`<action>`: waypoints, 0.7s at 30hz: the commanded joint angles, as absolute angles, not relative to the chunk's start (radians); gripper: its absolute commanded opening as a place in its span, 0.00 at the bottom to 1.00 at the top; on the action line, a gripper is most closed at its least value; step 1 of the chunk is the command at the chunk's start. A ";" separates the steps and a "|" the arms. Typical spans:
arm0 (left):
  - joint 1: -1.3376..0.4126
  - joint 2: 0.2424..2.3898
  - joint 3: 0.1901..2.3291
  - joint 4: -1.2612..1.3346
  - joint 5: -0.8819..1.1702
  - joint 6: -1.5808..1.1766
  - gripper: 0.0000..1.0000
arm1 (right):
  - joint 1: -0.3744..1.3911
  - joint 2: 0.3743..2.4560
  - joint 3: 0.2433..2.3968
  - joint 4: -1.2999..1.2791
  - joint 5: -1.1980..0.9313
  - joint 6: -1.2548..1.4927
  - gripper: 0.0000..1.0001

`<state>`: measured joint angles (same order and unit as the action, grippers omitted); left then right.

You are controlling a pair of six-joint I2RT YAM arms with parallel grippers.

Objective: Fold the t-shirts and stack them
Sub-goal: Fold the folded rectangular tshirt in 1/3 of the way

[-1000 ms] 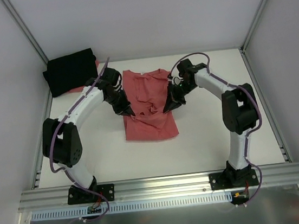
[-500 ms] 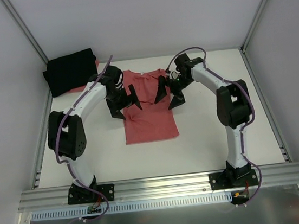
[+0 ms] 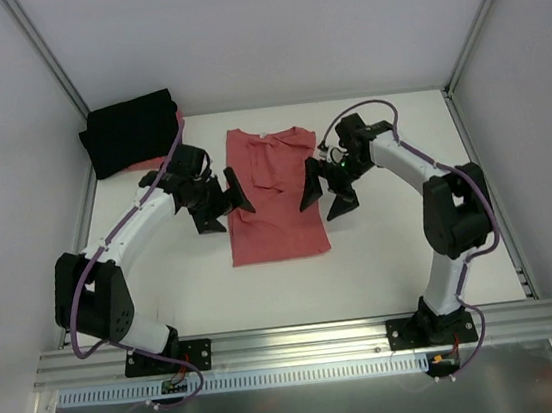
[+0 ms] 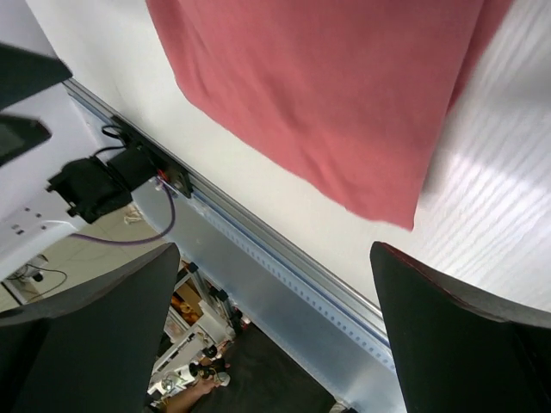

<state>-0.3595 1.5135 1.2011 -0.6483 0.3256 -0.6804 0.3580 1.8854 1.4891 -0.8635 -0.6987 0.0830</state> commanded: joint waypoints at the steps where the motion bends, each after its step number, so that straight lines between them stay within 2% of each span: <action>1: -0.365 1.422 1.066 -0.603 0.393 -0.686 0.99 | 0.371 1.726 1.356 -0.821 -0.655 0.072 1.00; 6: -0.364 1.344 0.815 -0.410 0.436 -0.678 0.99 | 0.371 1.632 1.145 -0.740 -0.630 0.078 1.00; 9: -0.365 1.318 0.737 -0.355 0.402 -0.661 0.99 | 0.373 1.623 1.086 -0.692 -0.621 0.080 0.99; 21: -0.365 1.373 0.696 -0.198 0.287 -0.577 0.98 | 0.367 1.724 1.048 -0.560 -0.627 0.072 1.00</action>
<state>-0.3599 1.3560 0.6792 -0.2790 0.3313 -0.6319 0.3714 1.7103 1.0565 -0.6144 -0.6315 0.0834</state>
